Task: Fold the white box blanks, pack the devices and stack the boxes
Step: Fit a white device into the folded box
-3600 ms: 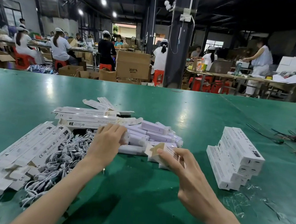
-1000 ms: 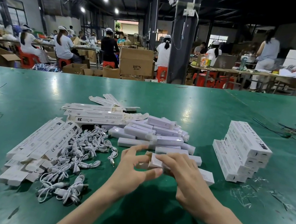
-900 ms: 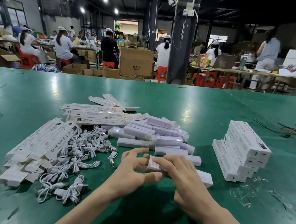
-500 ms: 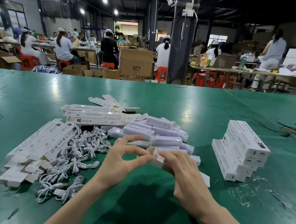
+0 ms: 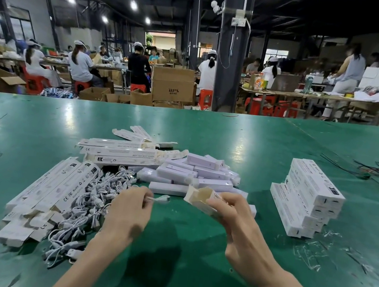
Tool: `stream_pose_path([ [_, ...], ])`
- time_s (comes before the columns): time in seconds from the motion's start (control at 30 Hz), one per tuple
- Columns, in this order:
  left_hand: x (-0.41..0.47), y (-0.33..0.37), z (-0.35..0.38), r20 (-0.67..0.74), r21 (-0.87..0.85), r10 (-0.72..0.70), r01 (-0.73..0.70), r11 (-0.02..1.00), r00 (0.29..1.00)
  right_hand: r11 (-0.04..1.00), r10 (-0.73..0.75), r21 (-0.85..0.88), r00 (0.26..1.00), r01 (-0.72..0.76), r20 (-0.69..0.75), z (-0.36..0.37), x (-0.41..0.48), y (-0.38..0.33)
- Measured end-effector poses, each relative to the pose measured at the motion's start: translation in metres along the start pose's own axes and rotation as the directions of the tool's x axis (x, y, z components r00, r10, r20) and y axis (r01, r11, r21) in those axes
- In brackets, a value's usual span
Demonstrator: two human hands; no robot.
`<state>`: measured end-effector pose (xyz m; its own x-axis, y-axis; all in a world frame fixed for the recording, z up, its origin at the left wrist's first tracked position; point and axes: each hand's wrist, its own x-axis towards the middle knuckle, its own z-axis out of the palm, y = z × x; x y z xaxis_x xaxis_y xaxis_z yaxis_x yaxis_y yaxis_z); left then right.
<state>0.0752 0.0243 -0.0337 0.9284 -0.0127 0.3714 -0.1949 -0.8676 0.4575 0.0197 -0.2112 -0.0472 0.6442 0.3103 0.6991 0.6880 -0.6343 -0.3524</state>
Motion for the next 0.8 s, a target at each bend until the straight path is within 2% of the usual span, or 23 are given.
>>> stream_pose_path([
  [0.07,-0.005,0.017,-0.007,-0.165,-0.208,0.089,-0.123,0.97,0.982,0.999,0.004,-0.047,1.0,-0.004,-0.001,-0.001,0.001,-0.001],
  [0.13,-0.01,0.03,-0.014,-0.363,-0.347,0.11,-0.244,0.905,0.925,0.995,0.008,-0.095,1.0,-0.008,-0.007,-0.003,0.001,-0.002],
  [0.23,-0.017,0.037,-0.022,-0.561,-0.37,0.202,-0.461,0.807,0.803,0.989,0.01,-0.15,1.0,-0.012,-0.01,-0.007,0.002,-0.003],
  [0.33,-0.022,0.041,-0.022,-0.553,-0.294,0.381,-0.601,0.743,0.741,0.984,0.022,-0.179,1.0,-0.018,0.022,-0.01,0.004,-0.004],
  [0.43,-0.025,0.042,-0.018,-0.505,-0.238,0.492,-0.662,0.711,0.71,0.974,-0.024,-0.223,0.999,0.034,0.048,-0.013,0.005,-0.007],
  [0.53,-0.027,0.042,-0.016,-0.465,-0.203,0.539,-0.677,0.707,0.702,0.963,-0.061,-0.259,0.997,0.073,0.054,-0.013,0.006,-0.01],
  [0.8,-0.028,0.041,-0.02,-0.439,-0.198,0.573,-0.697,0.69,0.692,0.963,-0.047,-0.263,0.996,0.064,0.072,-0.013,0.005,-0.008],
])
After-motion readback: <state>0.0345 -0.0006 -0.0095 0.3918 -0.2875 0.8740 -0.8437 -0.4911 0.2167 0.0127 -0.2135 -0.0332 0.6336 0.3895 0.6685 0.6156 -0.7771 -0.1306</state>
